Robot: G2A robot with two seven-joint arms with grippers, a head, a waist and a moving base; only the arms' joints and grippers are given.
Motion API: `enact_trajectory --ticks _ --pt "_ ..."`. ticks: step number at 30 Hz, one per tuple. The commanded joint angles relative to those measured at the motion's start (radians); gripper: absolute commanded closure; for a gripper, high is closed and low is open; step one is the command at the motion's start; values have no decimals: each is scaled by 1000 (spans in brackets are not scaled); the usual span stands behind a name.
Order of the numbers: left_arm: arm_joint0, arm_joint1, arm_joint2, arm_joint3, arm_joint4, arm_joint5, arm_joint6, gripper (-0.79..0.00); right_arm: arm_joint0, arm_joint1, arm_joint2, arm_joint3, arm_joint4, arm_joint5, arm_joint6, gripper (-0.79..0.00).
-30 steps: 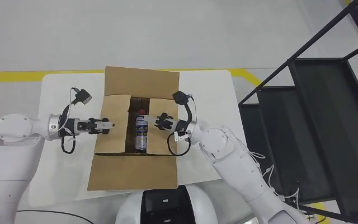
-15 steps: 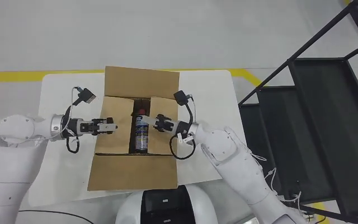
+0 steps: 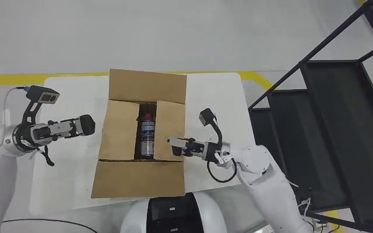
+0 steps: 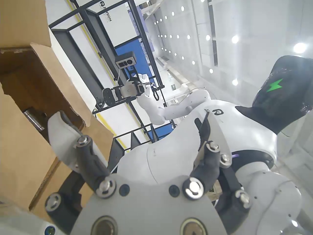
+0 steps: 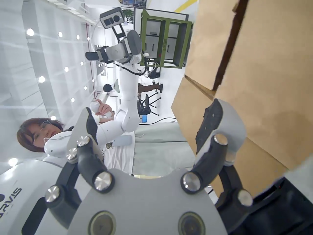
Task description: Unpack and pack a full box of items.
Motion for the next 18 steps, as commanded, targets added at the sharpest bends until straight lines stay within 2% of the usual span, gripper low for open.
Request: enact_trajectory --ticks 1,15,18 --pt "0 0 0 0 0 0 0 -785 -2 -1 -2 -4 -1 4 -43 -785" --pt "0 0 0 0 0 0 0 -785 -2 0 -1 -1 3 5 -47 -785" --pt "0 0 0 0 0 0 0 -785 -17 8 24 15 25 20 -1 -785"
